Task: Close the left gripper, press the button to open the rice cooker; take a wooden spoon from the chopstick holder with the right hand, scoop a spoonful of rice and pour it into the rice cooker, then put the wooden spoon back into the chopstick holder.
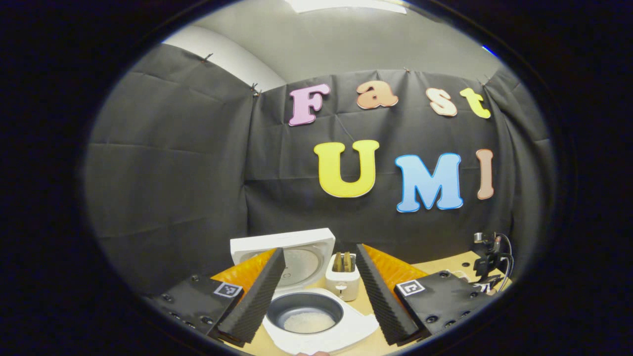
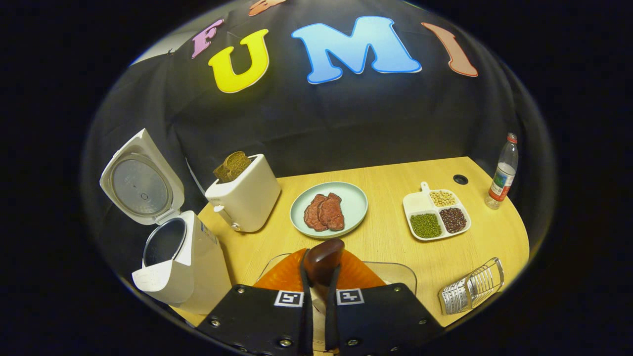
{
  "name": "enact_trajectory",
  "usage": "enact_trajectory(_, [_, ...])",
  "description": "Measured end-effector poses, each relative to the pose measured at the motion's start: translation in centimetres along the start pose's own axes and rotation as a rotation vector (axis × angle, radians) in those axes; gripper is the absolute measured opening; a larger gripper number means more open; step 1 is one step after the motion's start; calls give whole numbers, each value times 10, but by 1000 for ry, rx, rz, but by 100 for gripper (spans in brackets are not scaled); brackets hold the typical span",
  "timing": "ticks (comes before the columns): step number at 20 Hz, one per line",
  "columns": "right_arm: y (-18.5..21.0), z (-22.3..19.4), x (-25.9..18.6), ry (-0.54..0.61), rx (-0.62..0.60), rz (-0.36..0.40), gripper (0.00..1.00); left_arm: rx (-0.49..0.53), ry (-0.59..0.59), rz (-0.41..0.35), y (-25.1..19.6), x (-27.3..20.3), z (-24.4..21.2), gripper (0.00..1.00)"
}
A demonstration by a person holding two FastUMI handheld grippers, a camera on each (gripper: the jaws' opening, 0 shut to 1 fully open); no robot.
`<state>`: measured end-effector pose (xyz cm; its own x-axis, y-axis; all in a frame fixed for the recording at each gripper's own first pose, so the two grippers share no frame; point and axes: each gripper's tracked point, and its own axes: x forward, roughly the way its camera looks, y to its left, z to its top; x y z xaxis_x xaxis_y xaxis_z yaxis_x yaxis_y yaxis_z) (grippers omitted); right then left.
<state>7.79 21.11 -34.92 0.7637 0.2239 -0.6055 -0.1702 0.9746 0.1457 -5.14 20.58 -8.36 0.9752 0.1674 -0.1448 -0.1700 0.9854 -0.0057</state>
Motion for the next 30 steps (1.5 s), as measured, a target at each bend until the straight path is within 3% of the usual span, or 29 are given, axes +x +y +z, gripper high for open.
enact_trajectory(5, [-5,2,-2,1,172,20,10,-19,4,-18,4,-1,0,100])
enact_trajectory(9, [-32,8,-10,-24,321,-8,10,-18,3,-34,2,1,4,98])
enact_trajectory(12, [-48,21,-22,-63,337,-28,10,0,-8,-49,-3,3,8,100])
enact_trajectory(14, [-52,29,-29,-83,355,-18,10,-5,-9,-55,-8,6,9,100])
enact_trajectory(19, [-56,54,-45,-136,557,46,10,-14,-36,-73,-16,5,22,100])
enact_trajectory(21, [-54,67,-50,-149,643,76,10,-11,-31,-68,-13,3,20,94])
enact_trajectory(23, [-47,82,-56,-158,697,104,10,-9,-29,-63,-11,1,21,94])
enact_trajectory(28, [-2,128,-67,-192,710,206,10,-2,-28,-25,8,-9,18,100])
enact_trajectory(29, [11,138,-68,-197,701,232,10,-2,-27,-17,12,-12,17,94])
enact_trajectory(30, [26,148,-69,-204,689,259,10,-3,-28,-11,16,-15,18,94])
